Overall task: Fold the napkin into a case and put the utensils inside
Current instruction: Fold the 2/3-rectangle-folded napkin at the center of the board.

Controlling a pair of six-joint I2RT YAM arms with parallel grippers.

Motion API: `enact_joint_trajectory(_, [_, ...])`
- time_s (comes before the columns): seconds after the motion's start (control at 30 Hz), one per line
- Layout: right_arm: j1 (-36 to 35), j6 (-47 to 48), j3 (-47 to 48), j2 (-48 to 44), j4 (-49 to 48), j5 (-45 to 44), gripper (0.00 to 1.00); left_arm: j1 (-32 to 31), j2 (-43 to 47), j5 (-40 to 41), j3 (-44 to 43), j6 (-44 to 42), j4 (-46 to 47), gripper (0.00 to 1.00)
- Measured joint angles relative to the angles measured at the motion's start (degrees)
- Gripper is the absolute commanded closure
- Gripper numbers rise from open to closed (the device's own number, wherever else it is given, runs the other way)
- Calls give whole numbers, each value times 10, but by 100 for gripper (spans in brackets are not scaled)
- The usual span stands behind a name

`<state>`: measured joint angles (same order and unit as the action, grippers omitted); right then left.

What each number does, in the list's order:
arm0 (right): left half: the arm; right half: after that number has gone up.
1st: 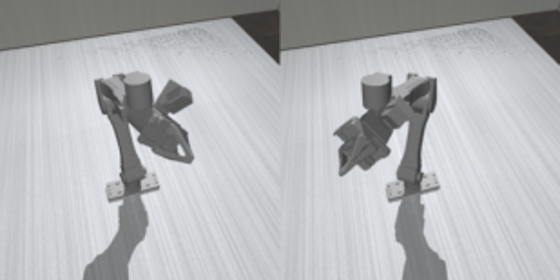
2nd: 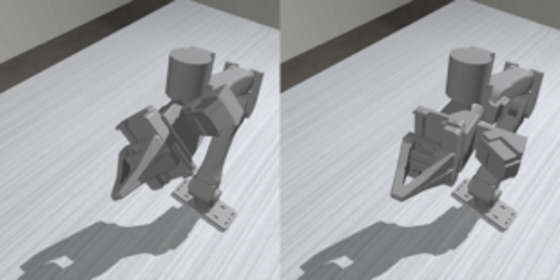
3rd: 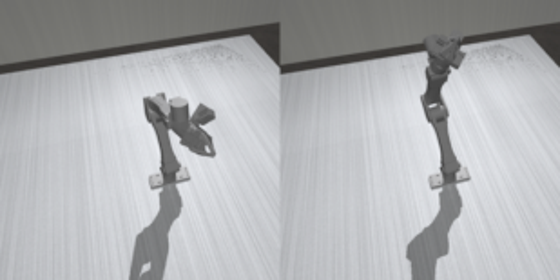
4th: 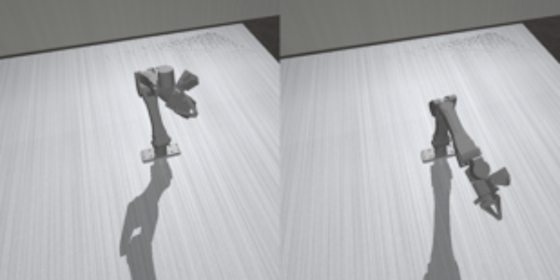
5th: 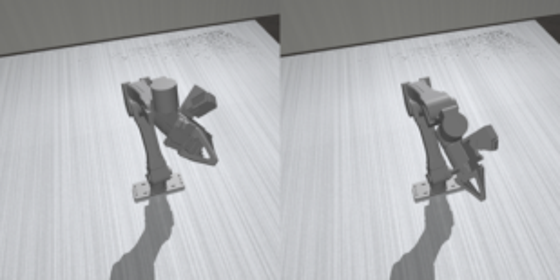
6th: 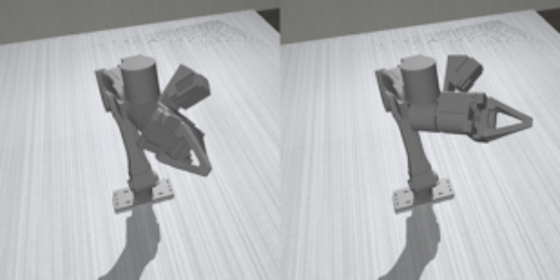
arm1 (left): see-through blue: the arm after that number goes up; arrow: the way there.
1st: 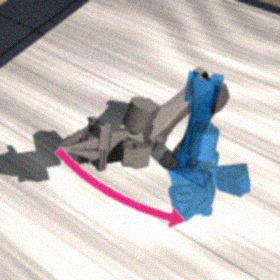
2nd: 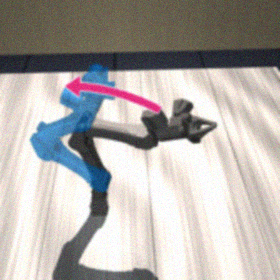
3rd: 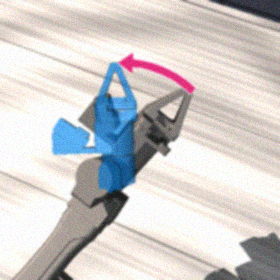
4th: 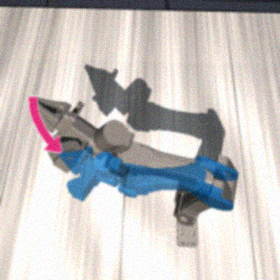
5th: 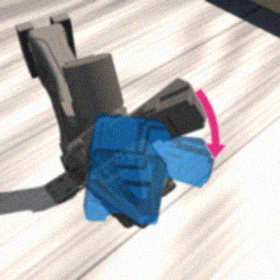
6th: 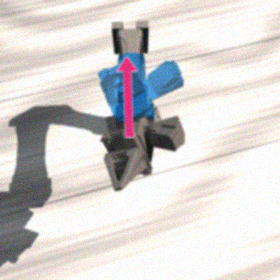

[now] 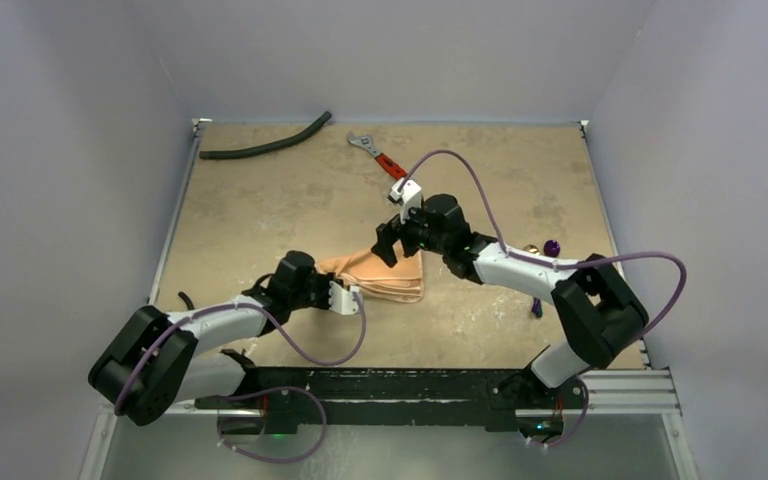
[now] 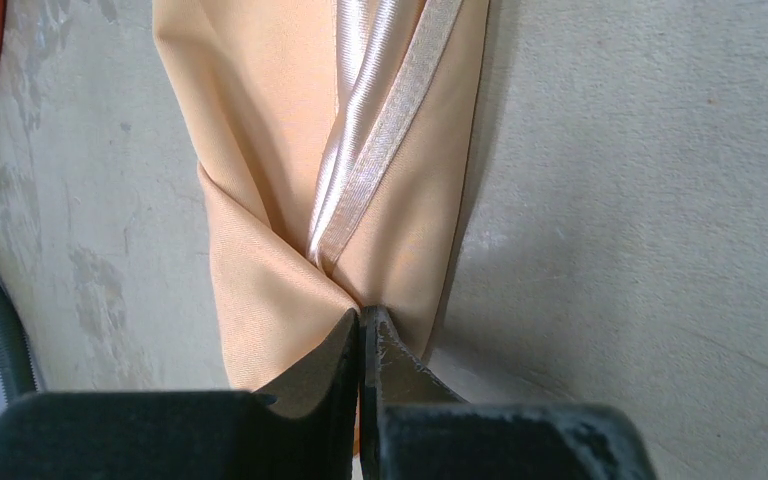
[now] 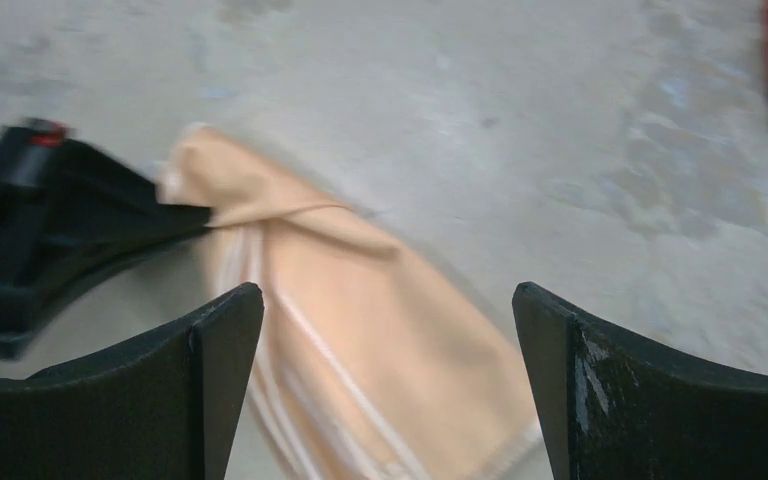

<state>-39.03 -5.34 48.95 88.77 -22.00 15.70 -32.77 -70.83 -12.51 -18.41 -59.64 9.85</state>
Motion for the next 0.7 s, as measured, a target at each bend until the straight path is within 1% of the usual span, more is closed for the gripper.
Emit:
enact_joint_trajectory(0.1, [0,34,-8,-3,-2,-88,2,0,10,1,0,0,-13,100])
enact_joint_trajectory(0.13, [0,40,-22,-16,-13,-113,2,0,15,0,2,-1,-17,100])
enact_joint_trajectory(0.27, [1,40,-71,-97,-41,-164,2,0,21,-1,6,-8,-23,100])
enact_joint_trajectory(0.37, [2,71,-50,-110,-33,-163,2,0,17,-1,5,-10,-22,100])
enact_joint_trajectory(0.47, [2,161,-28,-105,-3,-151,2,0,13,-1,2,-10,-20,100])
enact_joint_trajectory(0.53, [2,217,-42,-120,17,-143,2,0,14,-1,2,-10,-20,100])
enact_joint_trajectory(0.7, [2,316,-82,-165,68,-114,3,0,18,-1,3,-10,-23,100])
